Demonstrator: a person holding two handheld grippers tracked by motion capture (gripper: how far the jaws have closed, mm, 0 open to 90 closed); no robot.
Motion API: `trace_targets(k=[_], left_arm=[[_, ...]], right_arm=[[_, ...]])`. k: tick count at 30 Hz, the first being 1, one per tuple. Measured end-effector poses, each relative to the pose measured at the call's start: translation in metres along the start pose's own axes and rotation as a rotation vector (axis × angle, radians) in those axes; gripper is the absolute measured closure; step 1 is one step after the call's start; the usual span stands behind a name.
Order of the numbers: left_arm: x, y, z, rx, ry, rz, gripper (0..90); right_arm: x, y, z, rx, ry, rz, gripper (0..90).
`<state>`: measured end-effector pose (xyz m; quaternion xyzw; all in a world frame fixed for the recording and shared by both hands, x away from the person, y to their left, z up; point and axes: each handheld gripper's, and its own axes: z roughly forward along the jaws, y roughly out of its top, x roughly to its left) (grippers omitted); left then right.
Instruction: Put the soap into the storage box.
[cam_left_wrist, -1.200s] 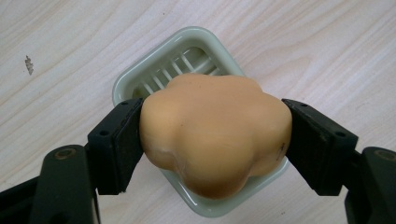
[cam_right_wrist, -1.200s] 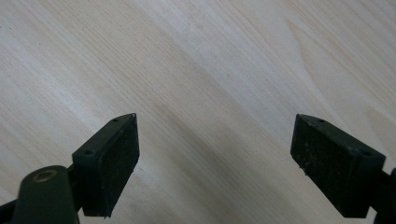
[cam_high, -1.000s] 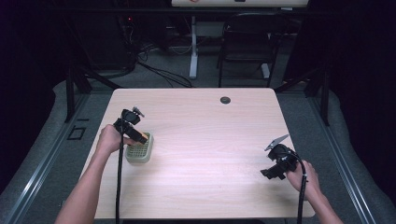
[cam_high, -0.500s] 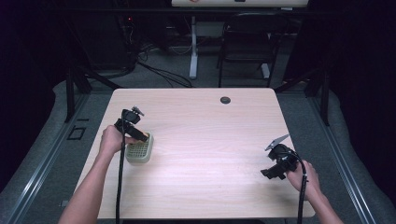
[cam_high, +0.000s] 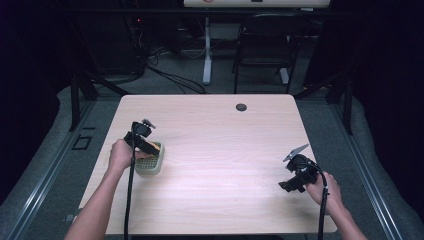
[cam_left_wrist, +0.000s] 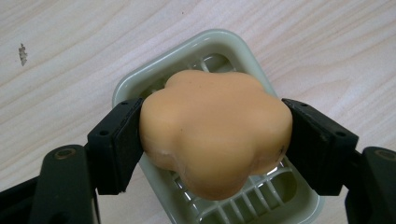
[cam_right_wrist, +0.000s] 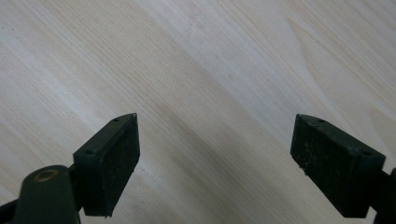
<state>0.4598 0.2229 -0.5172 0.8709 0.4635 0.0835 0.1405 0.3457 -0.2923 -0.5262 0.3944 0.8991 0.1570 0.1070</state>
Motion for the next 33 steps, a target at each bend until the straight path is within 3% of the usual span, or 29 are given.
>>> trace_targets(k=[7, 8, 9, 12, 33], left_arm=[[0.002, -0.008, 0.003, 0.045, -0.015, -0.024, 25.0], [0.001, -0.009, 0.003, 0.038, -0.011, -0.025, 25.1], [0.0, -0.011, 0.003, 0.033, -0.008, -0.027, 25.1], [-0.002, -0.011, 0.003, 0.039, -0.009, -0.024, 25.1], [-0.011, -0.01, 0.005, 0.088, 0.01, -0.014, 24.2]], right_arm=[[0.0, 0.0, -0.002, -0.002, -0.001, -0.003, 15.5], [0.002, -0.001, -0.001, -0.036, 0.002, 0.019, 15.3], [0.0, 0.0, -0.004, -0.018, -0.008, -0.004, 15.3], [0.001, 0.0, -0.005, -0.042, -0.006, 0.011, 15.2], [0.002, 0.001, -0.006, -0.032, -0.005, -0.007, 15.2]])
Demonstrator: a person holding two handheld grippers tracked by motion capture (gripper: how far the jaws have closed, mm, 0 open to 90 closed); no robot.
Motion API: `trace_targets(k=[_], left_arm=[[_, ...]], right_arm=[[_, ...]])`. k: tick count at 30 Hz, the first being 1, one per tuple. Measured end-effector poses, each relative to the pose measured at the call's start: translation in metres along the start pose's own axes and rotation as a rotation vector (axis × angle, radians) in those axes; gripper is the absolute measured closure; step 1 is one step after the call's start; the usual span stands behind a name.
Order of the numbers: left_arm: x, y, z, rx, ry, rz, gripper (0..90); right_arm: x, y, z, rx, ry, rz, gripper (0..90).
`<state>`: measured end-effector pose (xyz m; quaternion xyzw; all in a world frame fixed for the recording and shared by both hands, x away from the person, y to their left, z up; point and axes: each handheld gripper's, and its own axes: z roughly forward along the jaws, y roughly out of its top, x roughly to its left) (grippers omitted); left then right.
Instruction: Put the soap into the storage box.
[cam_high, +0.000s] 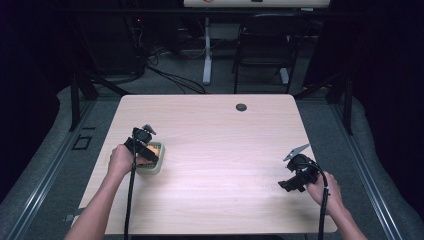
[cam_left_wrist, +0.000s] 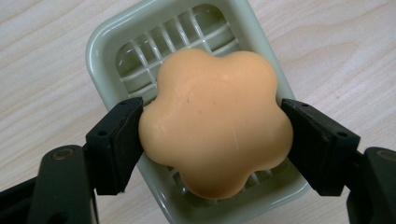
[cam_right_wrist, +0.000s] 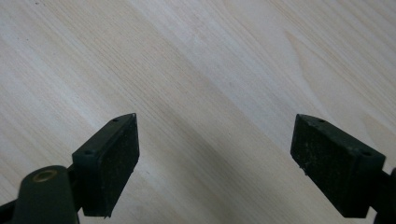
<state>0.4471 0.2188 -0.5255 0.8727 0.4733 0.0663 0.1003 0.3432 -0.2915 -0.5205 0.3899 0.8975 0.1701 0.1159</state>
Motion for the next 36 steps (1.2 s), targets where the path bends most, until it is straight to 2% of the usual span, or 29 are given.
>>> trace_targets(k=[5, 6, 8, 18, 20, 22, 28, 36], left_arm=[[0.001, -0.003, -0.001, -0.009, 0.004, -0.01, 21.9], [0.001, -0.003, -0.002, -0.005, 0.02, -0.012, 19.0], [0.002, -0.003, -0.002, 0.003, 0.021, -0.009, 16.7], [0.004, -0.008, -0.012, -0.029, 0.028, -0.025, 9.9], [0.005, -0.009, -0.016, -0.034, 0.026, -0.023, 7.4], [0.005, -0.011, -0.02, -0.046, 0.032, -0.023, 5.7], [0.003, -0.019, -0.034, -0.062, 0.011, -0.021, 2.9], [-0.008, -0.033, -0.061, -0.097, 0.017, 0.007, 1.1]], right_arm=[[0.001, 0.0, 0.0, 0.0, 0.008, 0.004, 15.2], [0.0, 0.0, 0.0, 0.005, -0.001, 0.001, 15.3], [0.0, 0.0, -0.001, 0.009, -0.003, -0.001, 15.2], [0.001, 0.0, -0.001, -0.004, 0.007, 0.007, 15.2], [0.0, -0.001, -0.001, 0.011, 0.001, 0.0, 15.2], [0.0, -0.001, -0.002, 0.005, 0.002, 0.004, 15.2], [-0.001, -0.001, -0.002, 0.001, 0.001, 0.003, 15.3], [0.0, -0.001, -0.003, -0.009, 0.004, 0.007, 15.2]])
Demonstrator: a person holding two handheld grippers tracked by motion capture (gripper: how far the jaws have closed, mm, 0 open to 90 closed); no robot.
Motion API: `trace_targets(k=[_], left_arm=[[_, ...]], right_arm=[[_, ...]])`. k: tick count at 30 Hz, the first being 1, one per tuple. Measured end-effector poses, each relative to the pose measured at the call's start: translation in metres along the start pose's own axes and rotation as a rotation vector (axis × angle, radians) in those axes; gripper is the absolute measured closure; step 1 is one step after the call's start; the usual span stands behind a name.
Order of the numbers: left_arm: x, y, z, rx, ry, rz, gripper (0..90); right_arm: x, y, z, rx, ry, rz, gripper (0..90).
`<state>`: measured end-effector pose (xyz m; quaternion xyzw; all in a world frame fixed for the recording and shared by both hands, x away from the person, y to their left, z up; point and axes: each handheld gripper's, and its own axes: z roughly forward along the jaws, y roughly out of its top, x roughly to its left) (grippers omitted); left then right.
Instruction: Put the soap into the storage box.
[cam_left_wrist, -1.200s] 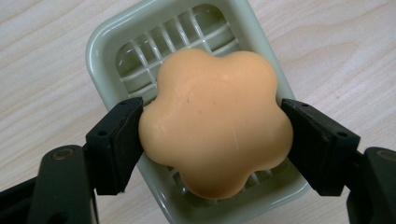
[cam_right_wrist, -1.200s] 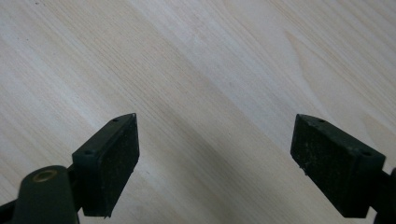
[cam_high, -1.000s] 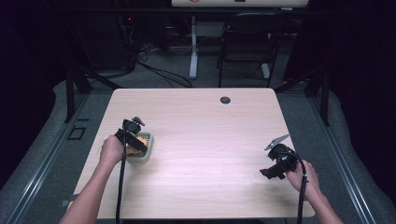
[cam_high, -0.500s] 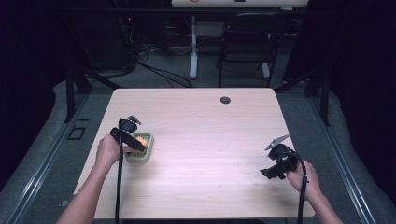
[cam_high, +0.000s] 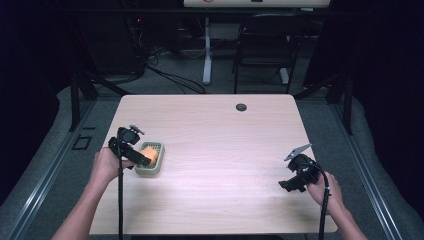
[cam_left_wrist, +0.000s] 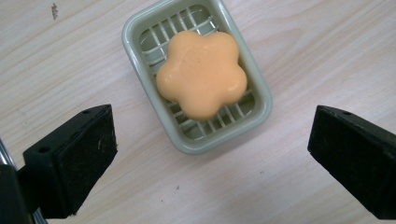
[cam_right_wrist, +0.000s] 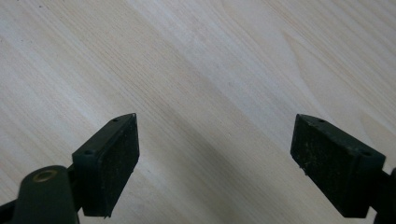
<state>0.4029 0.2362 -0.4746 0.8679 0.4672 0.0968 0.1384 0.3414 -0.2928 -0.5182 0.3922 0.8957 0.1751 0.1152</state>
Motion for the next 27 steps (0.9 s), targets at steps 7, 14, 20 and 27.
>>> trace_targets(k=[7, 14, 20, 27], left_arm=[[-0.011, -0.013, -0.017, -0.019, -0.004, 0.02, 0.7], [-0.026, -0.031, -0.021, -0.018, -0.017, 0.035, 0.3], [-0.033, -0.04, -0.021, -0.021, -0.02, 0.034, 0.2], [-0.046, -0.054, -0.018, -0.015, -0.031, 0.034, 0.2]], right_arm=[[0.0, 0.0, 0.0, 0.002, 0.001, -0.009, 15.2], [0.0, 0.0, 0.0, 0.004, 0.001, -0.011, 15.2], [0.001, 0.001, 0.0, 0.002, 0.007, -0.005, 15.3], [0.001, 0.0, 0.0, 0.007, 0.002, -0.01, 15.3]])
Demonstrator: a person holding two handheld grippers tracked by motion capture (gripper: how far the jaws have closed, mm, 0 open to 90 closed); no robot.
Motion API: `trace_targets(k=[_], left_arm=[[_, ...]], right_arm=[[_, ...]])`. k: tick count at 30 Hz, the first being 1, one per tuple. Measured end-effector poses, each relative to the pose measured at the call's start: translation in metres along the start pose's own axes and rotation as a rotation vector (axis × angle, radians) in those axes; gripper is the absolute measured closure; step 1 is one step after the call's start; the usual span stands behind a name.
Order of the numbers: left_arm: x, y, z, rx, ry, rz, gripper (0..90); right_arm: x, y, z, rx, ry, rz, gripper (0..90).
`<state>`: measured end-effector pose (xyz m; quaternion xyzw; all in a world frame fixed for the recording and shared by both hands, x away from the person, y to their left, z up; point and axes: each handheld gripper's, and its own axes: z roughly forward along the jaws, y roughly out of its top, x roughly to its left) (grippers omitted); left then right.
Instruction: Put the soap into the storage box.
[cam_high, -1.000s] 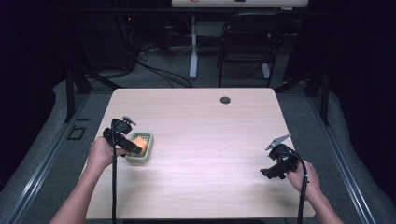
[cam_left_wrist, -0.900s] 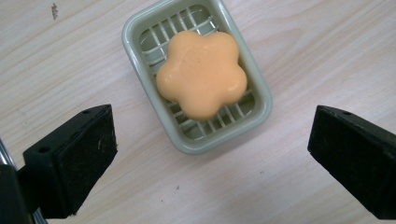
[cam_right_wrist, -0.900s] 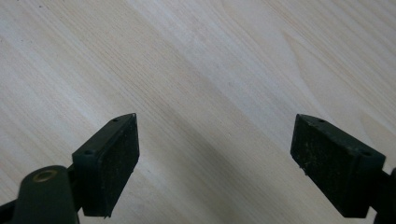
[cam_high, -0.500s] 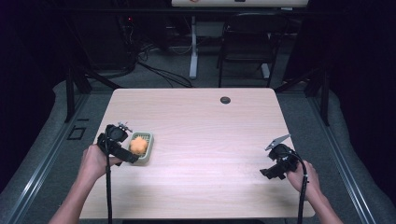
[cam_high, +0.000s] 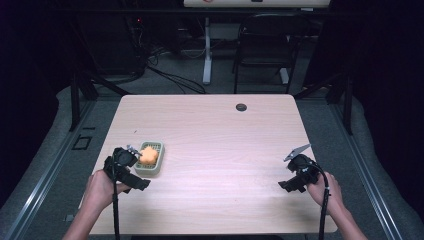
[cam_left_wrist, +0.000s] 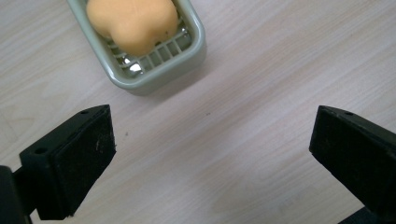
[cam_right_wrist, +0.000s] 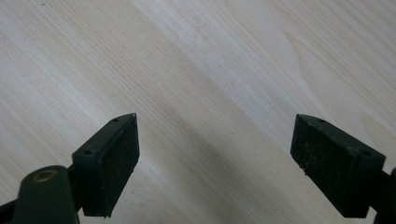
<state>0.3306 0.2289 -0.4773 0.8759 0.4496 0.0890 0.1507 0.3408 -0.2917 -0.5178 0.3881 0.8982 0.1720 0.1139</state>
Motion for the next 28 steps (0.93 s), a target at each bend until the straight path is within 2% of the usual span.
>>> trace_targets(k=[7, 9, 12, 18, 22, 24, 27, 28], left_arm=[[-0.014, -0.014, 0.006, 0.017, -0.01, 0.01, 0.2], [-0.019, -0.019, 0.009, 0.022, -0.015, 0.012, 0.2], [-0.026, -0.031, 0.016, 0.024, -0.043, 0.017, 0.0], [-0.025, -0.043, 0.024, 0.009, -0.069, -0.005, 0.0], [-0.023, -0.046, 0.024, -0.002, -0.06, -0.004, 0.0], [-0.022, -0.048, 0.025, -0.011, -0.064, -0.014, 0.0], [-0.019, -0.049, 0.027, 0.003, -0.068, -0.017, 0.0], [-0.018, -0.049, 0.027, 0.008, -0.069, -0.021, 0.0]], right_arm=[[0.001, 0.0, 0.0, 0.002, 0.004, -0.002, 15.2], [0.001, 0.0, 0.0, 0.007, -0.007, -0.005, 15.2], [0.001, 0.0, 0.0, 0.006, -0.007, -0.01, 15.2], [0.001, 0.0, 0.001, 0.012, -0.01, -0.015, 15.2], [0.0, -0.001, 0.002, 0.008, -0.008, -0.013, 15.2], [0.0, -0.001, 0.004, 0.0, -0.002, 0.004, 15.3], [0.001, -0.001, 0.004, -0.009, 0.0, 0.008, 15.3], [0.0, 0.0, 0.003, 0.009, -0.003, -0.008, 15.3]])
